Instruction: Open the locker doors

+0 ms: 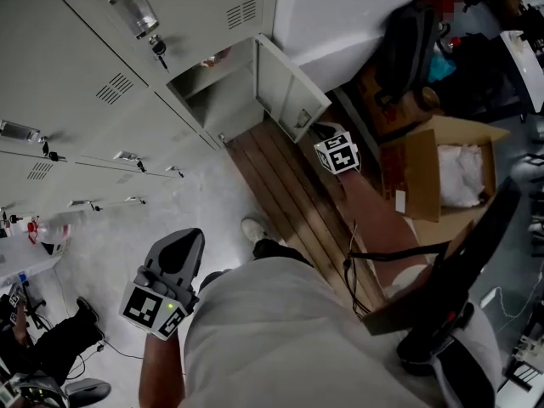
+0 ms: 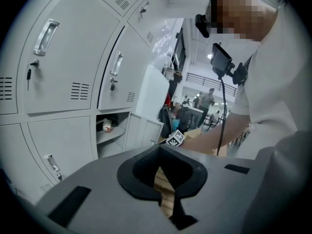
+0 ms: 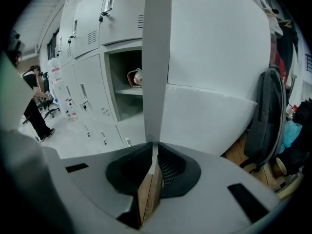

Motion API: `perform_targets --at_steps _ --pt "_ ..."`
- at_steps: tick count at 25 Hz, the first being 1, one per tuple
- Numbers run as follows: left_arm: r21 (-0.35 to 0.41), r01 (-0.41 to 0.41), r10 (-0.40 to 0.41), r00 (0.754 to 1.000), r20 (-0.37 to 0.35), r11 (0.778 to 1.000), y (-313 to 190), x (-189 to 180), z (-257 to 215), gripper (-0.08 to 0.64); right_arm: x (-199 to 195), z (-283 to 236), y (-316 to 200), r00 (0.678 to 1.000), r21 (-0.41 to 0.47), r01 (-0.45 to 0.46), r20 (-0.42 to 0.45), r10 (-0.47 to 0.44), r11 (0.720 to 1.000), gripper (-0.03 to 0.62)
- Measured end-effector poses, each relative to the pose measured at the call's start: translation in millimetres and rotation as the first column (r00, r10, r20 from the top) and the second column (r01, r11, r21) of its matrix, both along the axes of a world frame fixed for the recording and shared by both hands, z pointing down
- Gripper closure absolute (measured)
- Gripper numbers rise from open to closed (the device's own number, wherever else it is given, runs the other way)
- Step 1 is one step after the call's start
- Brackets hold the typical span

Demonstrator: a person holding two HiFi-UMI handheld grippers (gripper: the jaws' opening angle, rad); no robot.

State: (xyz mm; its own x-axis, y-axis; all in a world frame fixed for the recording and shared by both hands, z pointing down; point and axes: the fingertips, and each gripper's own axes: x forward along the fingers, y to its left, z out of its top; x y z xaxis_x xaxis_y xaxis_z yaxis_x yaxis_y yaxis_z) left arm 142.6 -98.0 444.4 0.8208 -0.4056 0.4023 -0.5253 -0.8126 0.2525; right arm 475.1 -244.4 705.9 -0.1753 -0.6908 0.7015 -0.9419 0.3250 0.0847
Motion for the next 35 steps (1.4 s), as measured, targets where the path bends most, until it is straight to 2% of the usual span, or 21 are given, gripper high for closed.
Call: perform_targets --at_steps 18,25,29,32,35 --pt "0.005 0.009 -0.009 1.000 -0.007 1.000 -5.0 8.8 -3.2 0.549 8.1 -3.4 -0.1 1.000 0.016 -0.023 -0.010 0.023 1.000 0.558" --pt "0.013 0.046 -0.045 0.999 -0.026 0.999 -6.8 -8.5 -4.5 0.549 10.3 -7.9 21.1 0.997 0.002 -0.077 -0.004 0.077 0.997 0.557" --pt "0.019 0.085 -0.084 0.995 -0.051 0.996 -8.4 -29.4 -7.9 0.549 -30.3 -24.9 41.7 0.999 -0.005 -0.030 0.025 0.030 1.000 0.558" --pt "0.027 0.095 -0.092 0.993 -0.072 0.995 -8.6 -46.5 -12.2 0.549 -85.9 -56.0 48.6 0.996 0.031 0.067 0.058 -0.069 0.997 0.558" --pt "0.047 0.091 -0.087 0.992 -0.088 0.995 -8.8 -67.3 -19.9 0.549 -157.4 -98.1 49.1 0.975 0.099 0.190 0.096 -0.199 0.977 0.559"
